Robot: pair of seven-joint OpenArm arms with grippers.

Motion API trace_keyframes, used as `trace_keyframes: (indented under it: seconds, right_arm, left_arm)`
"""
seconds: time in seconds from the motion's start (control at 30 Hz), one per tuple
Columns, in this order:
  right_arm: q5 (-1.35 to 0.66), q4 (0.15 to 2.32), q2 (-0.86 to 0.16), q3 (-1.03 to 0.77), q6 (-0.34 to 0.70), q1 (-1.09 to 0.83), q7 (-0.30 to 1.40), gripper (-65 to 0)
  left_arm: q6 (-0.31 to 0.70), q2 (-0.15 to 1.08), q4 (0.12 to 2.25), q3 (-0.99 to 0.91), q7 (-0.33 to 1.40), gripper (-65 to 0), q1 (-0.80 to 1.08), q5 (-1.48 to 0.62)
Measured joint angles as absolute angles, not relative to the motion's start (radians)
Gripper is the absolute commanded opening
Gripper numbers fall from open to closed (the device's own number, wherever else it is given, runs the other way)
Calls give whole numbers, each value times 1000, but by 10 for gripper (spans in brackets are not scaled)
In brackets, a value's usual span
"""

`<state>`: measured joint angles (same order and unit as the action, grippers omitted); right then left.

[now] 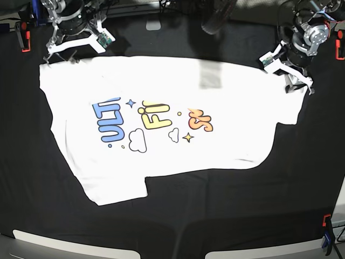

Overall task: Layout the t-shirt on the table in an organized manner, then fold the t-shirt properly
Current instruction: 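Pull the collar edge with both grippers toward the robot base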

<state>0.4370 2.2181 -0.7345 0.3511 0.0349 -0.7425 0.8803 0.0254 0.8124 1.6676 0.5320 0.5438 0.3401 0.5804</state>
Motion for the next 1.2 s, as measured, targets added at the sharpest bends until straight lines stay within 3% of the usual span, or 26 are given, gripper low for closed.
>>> trace_keyframes:
  seconds: [0.1, 0.27, 0.6, 0.67, 0.7, 0.8, 0.83, 0.93, 1.2]
  right_arm:
    - [501, 2108, -734, 352, 84, -732, 841, -284]
    - [530, 1946, -734, 352, 72, -643, 830, -284]
    - [490, 1897, -734, 418, 114, -487, 802, -285]
    - [498, 1897, -735, 439, 120, -485, 804, -329]
    - [495, 1897, -735, 451, 120, -484, 806, -382]
    - [482, 1897, -734, 485, 121, -485, 834, -623]
    - [478, 1897, -733, 492, 119, -486, 840, -650]
    - [490, 1897, -732, 495, 73, -488, 888, -650]
    - [580, 1901, -735, 495, 51, -513, 907, -650]
  left_arm:
    - [25, 812, 1668, 532, 549, -427, 340, 580]
    - [25, 812, 1666, 532, 550, -427, 340, 581]
    - [25, 812, 1666, 532, 550, -427, 340, 580]
    - [25, 812, 1666, 532, 550, -427, 340, 580]
    - [25, 812, 1666, 532, 550, -427, 340, 580]
    - [26, 812, 1666, 532, 554, -472, 340, 577]
    - [26, 812, 1666, 532, 562, -506, 340, 577]
    - [31, 812, 1661, 535, 619, -650, 341, 573]
    - [29, 812, 1665, 535, 641, -650, 373, 582]
